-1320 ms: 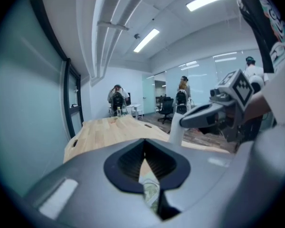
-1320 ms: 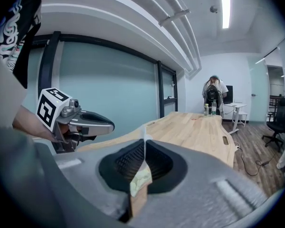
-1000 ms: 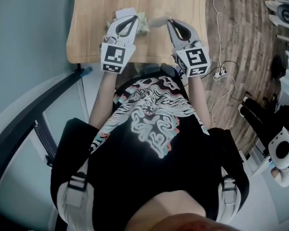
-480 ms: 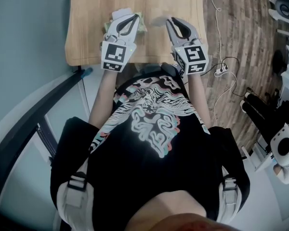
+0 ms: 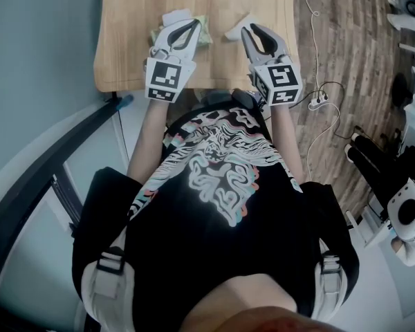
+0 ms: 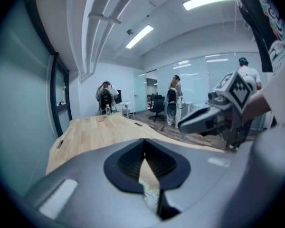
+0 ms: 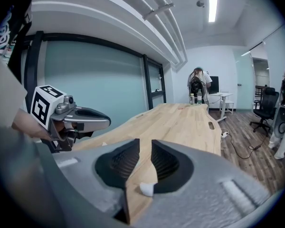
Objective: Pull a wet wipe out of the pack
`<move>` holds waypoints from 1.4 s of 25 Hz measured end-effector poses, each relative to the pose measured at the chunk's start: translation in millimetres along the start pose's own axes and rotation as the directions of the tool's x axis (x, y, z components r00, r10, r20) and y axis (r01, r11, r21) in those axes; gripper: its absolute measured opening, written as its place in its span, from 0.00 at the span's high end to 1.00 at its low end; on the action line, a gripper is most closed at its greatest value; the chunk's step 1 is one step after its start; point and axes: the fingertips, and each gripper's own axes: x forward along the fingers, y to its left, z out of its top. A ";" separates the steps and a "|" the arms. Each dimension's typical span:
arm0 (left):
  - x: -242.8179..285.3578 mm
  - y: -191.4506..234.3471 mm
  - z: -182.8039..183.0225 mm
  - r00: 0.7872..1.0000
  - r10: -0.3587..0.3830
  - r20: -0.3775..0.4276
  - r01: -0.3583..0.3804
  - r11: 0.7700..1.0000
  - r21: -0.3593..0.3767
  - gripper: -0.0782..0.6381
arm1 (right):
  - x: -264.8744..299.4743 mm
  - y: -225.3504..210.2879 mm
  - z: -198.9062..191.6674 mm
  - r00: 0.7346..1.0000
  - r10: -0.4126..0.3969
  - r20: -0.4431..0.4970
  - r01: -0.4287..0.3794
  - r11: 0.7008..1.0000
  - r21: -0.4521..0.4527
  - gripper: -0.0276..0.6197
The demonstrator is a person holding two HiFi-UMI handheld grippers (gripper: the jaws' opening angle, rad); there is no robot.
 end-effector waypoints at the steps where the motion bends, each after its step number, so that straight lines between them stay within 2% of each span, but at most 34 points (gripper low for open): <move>1: -0.8 0.2 -0.6 1.000 0.002 0.000 -0.002 1.000 -0.001 0.91 | 0.5 1.2 -0.5 1.000 0.005 -0.002 -0.005 1.000 -0.004 0.84; 3: -2.5 0.1 -0.6 1.000 0.004 0.001 -0.004 1.000 -0.001 0.91 | -0.1 2.8 0.2 1.000 0.005 -0.001 -0.005 1.000 -0.018 0.86; 4: -3.2 0.0 0.3 1.000 0.006 0.001 -0.006 1.000 -0.001 0.91 | -1.0 2.7 1.5 1.000 0.000 0.003 0.001 1.000 -0.027 0.94; 5: -4.0 0.1 1.5 1.000 0.008 0.003 -0.008 1.000 0.000 0.91 | -1.9 2.7 3.1 1.000 -0.004 0.009 0.005 0.999 -0.036 0.95; 19: -23.4 14.0 11.3 0.996 0.082 0.023 -0.081 0.996 -0.033 0.91 | -10.7 11.5 26.6 0.997 0.007 0.076 0.000 0.996 -0.094 0.96; 23: -27.5 13.8 8.3 0.996 0.090 0.018 -0.090 0.995 -0.033 0.91 | -9.5 19.0 24.7 0.998 0.018 0.067 -0.010 0.993 -0.120 0.96; 35: -33.9 11.6 -0.4 0.995 0.097 0.009 -0.097 0.994 -0.045 0.91 | -12.1 26.3 19.8 0.998 0.022 0.061 -0.014 0.993 -0.119 0.96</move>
